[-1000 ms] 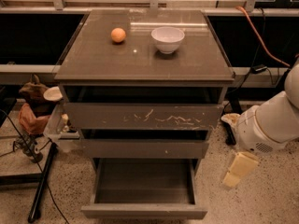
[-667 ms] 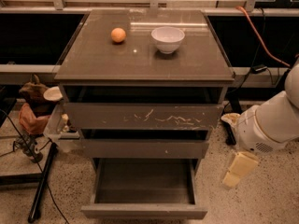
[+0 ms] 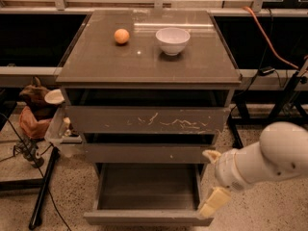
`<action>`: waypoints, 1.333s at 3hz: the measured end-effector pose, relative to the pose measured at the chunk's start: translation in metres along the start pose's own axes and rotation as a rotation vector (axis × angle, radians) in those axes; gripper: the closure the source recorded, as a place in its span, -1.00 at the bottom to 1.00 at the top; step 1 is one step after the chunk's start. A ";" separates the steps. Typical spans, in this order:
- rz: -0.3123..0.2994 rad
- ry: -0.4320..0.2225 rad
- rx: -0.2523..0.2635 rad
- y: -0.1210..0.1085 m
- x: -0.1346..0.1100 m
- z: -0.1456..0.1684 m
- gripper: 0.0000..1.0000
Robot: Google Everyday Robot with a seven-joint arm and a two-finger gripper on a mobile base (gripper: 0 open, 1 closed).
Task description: Close bottom drawer
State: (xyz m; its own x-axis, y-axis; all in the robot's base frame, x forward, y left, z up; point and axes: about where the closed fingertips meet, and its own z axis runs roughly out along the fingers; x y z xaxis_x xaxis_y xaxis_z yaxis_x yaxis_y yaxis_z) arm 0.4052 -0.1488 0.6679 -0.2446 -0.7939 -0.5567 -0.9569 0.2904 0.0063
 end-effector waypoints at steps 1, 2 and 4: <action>0.016 -0.097 -0.064 0.018 0.014 0.068 -1.00; 0.016 -0.097 -0.064 0.018 0.014 0.068 -1.00; 0.112 -0.177 -0.079 0.051 0.084 0.168 -1.00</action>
Offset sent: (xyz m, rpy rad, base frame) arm -0.0086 0.0257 -0.0523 0.0928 0.0213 0.0176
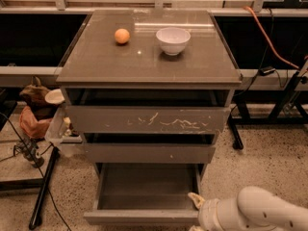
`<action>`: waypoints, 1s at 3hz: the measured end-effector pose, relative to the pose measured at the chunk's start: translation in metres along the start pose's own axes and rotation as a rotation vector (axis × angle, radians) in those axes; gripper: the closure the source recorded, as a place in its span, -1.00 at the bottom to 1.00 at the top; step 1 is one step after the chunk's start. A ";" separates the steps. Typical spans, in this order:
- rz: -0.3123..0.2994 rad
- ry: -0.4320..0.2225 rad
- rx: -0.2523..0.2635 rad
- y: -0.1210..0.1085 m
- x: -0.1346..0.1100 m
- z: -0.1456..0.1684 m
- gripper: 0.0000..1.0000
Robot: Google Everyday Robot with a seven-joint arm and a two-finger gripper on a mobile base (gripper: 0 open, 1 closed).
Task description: Close bottom drawer
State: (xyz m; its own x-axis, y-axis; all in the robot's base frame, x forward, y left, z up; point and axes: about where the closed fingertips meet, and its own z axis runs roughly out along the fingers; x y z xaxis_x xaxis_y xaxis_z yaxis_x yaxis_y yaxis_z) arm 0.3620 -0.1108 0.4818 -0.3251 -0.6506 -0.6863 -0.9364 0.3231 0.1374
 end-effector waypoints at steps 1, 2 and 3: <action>0.025 -0.048 -0.020 0.010 0.033 0.048 -1.00; 0.050 -0.070 -0.050 0.021 0.045 0.069 -1.00; 0.050 -0.070 -0.051 0.021 0.045 0.069 -1.00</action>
Offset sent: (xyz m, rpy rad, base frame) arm -0.0119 0.0121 -0.0469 0.0457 0.0115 -0.0092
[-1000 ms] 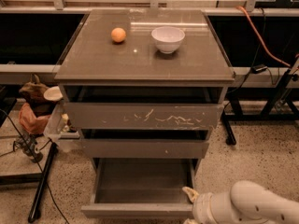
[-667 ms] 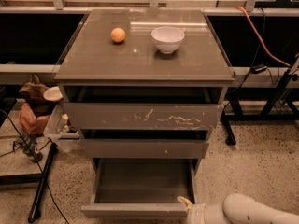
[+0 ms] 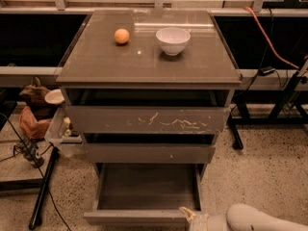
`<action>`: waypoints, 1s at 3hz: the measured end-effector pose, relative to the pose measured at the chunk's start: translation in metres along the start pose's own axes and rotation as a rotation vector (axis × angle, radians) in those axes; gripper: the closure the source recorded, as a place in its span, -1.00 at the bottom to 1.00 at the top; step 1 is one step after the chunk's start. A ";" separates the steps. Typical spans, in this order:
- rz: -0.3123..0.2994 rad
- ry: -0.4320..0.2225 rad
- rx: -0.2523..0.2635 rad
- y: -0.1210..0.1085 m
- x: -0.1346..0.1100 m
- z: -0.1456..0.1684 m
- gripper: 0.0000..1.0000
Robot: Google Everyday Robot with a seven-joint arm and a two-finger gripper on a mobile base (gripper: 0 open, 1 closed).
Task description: Close bottom drawer
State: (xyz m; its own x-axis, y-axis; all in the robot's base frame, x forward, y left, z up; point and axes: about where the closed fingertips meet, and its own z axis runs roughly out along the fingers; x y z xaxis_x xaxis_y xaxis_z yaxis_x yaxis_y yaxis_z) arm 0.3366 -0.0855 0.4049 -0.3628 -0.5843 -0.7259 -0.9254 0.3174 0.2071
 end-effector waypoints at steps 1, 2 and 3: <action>0.029 -0.013 -0.017 -0.001 0.029 0.022 -1.00; 0.072 -0.043 -0.046 -0.008 0.084 0.060 -1.00; 0.109 -0.090 -0.096 -0.010 0.122 0.104 -1.00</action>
Offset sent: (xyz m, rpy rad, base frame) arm -0.0366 -0.0050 -0.2028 0.1550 0.1540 -0.0499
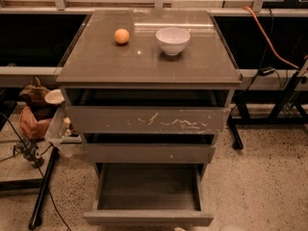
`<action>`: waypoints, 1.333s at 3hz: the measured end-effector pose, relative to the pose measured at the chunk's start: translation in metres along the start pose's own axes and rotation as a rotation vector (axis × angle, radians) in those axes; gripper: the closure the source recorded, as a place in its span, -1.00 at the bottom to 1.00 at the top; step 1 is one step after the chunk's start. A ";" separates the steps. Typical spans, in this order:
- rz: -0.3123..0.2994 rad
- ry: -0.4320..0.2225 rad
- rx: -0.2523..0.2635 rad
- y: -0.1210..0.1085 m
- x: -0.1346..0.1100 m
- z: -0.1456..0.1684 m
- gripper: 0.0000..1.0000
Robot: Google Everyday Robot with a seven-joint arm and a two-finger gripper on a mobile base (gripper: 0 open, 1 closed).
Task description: Close bottom drawer
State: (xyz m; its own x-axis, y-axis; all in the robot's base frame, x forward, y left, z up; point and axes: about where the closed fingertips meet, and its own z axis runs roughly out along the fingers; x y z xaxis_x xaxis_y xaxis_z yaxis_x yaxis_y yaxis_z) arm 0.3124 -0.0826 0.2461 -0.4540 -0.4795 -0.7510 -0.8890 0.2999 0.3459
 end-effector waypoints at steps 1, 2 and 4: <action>0.048 -0.044 -0.038 -0.009 0.021 0.036 -1.00; 0.061 -0.053 -0.037 -0.012 0.025 0.042 -1.00; -0.016 -0.079 -0.048 -0.034 0.016 0.060 -1.00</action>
Offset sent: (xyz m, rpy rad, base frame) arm 0.0009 0.0152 -0.0351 0.0540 0.0405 -0.0128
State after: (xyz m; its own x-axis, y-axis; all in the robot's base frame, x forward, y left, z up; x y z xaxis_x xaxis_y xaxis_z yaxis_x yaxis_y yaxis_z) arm 0.3393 -0.0505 0.1887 -0.4354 -0.4166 -0.7980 -0.8987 0.2519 0.3589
